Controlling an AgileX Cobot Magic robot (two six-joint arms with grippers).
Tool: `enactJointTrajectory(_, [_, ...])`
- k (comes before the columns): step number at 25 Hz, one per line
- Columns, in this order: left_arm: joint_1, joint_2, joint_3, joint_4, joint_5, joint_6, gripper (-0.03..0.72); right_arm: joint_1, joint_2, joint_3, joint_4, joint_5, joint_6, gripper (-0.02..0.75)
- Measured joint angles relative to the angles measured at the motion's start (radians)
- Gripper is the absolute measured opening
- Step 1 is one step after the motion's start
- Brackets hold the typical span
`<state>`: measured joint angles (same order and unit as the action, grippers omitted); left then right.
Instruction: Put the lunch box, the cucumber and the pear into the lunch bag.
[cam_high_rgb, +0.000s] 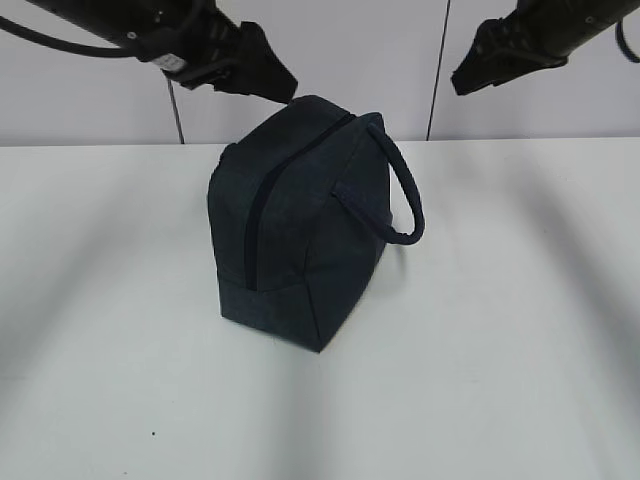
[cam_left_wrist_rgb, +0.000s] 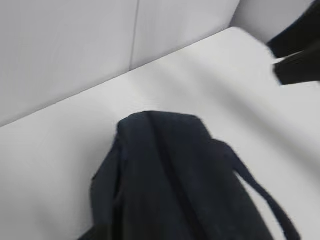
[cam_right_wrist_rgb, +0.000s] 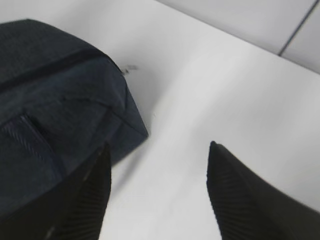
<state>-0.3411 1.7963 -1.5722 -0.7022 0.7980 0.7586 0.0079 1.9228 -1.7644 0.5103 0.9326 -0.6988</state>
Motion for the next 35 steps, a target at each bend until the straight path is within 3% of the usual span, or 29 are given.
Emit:
enactJointTrajectory(4, [0.0, -0.066, 0.0, 0.278, 0.015, -0.25, 0.432, 0.008, -0.07, 0.0, -0.194, 0.109, 0.197, 0.475])
enactJointTrajectory(7, [0.0, -0.107, 0.0, 0.47, 0.061, -0.42, 0.432, 0.009, -0.111, 0.0, -0.27, 0.19, 0.3, 0.475])
enactJointTrajectory(14, [0.0, -0.167, 0.0, 0.732, 0.27, -0.715, 0.432, 0.009, -0.2, 0.0, -0.337, 0.303, 0.387, 0.422])
enactJointTrajectory(20, [0.0, -0.266, 0.0, 0.785, 0.372, -0.759, 0.432, 0.009, -0.317, 0.0, -0.34, 0.314, 0.417, 0.408])
enactJointTrajectory(25, [0.0, -0.376, 0.0, 0.759, 0.425, -0.759, 0.432, 0.009, -0.447, 0.023, -0.34, 0.317, 0.447, 0.408])
enactJointTrajectory(35, [0.0, -0.669, 0.072, 0.732, 0.463, -0.786, 0.432, 0.009, -0.846, 0.343, -0.34, 0.325, 0.462, 0.407])
